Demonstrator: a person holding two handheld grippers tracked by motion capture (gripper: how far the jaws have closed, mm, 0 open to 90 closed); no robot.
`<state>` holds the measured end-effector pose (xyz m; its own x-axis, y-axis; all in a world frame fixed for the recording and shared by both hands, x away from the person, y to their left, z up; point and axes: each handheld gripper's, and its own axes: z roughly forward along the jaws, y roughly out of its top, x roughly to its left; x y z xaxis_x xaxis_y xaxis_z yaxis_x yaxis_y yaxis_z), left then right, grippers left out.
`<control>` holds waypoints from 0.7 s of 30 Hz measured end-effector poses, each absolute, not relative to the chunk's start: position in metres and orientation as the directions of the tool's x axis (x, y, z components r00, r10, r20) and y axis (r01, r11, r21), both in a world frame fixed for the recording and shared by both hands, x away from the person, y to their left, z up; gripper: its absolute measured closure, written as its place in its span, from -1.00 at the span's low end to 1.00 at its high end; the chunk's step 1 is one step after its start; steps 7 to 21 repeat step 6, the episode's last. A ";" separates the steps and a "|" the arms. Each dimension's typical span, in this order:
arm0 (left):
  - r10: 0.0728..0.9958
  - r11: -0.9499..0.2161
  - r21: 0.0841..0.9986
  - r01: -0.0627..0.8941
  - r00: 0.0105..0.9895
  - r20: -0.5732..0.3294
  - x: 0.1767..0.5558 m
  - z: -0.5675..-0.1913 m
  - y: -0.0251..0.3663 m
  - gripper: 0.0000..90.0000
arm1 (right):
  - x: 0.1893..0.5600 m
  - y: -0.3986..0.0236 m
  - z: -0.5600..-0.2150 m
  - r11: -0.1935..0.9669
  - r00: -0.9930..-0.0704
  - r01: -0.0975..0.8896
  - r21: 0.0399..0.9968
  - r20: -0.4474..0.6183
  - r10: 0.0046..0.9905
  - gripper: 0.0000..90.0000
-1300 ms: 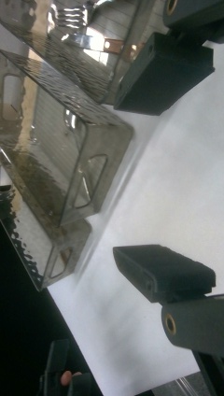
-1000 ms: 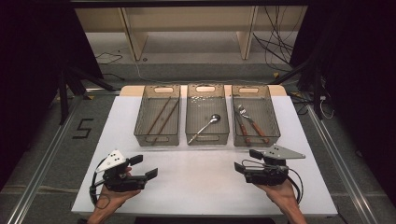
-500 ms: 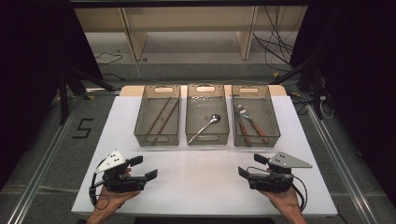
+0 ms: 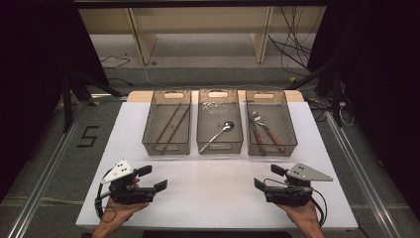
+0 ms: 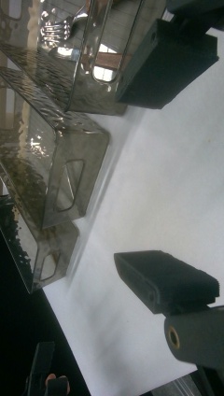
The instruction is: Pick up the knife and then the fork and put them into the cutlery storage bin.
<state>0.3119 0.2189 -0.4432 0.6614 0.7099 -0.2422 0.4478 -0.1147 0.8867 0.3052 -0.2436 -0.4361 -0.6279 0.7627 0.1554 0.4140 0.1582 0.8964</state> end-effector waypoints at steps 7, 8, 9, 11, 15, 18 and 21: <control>0.710 -0.114 0.886 0.449 0.661 -0.243 0.312 -0.443 0.220 -0.65 | 0.305 -0.244 -0.436 0.155 -0.626 0.415 0.897 0.158 0.764 -0.57; 0.710 -0.114 0.886 0.449 0.661 -0.243 0.312 -0.443 0.220 -0.65 | 0.305 -0.244 -0.436 0.155 -0.626 0.415 0.897 0.158 0.764 -0.57; 0.710 -0.114 0.886 0.449 0.661 -0.243 0.312 -0.443 0.220 -0.65 | 0.305 -0.244 -0.436 0.155 -0.626 0.415 0.897 0.158 0.764 -0.57; 0.710 -0.114 0.886 0.449 0.661 -0.243 0.312 -0.443 0.220 -0.65 | 0.305 -0.244 -0.436 0.155 -0.626 0.415 0.897 0.158 0.764 -0.57; 0.710 -0.114 0.886 0.449 0.661 -0.243 0.312 -0.443 0.220 -0.65 | 0.305 -0.244 -0.436 0.155 -0.626 0.415 0.897 0.158 0.764 -0.57; 0.710 -0.114 0.886 0.449 0.661 -0.243 0.312 -0.443 0.220 -0.65 | 0.305 -0.244 -0.436 0.155 -0.626 0.415 0.897 0.158 0.764 -0.57; 0.710 -0.114 0.886 0.449 0.661 -0.243 0.312 -0.443 0.220 -0.65 | 0.305 -0.244 -0.436 0.155 -0.626 0.415 0.897 0.158 0.764 -0.57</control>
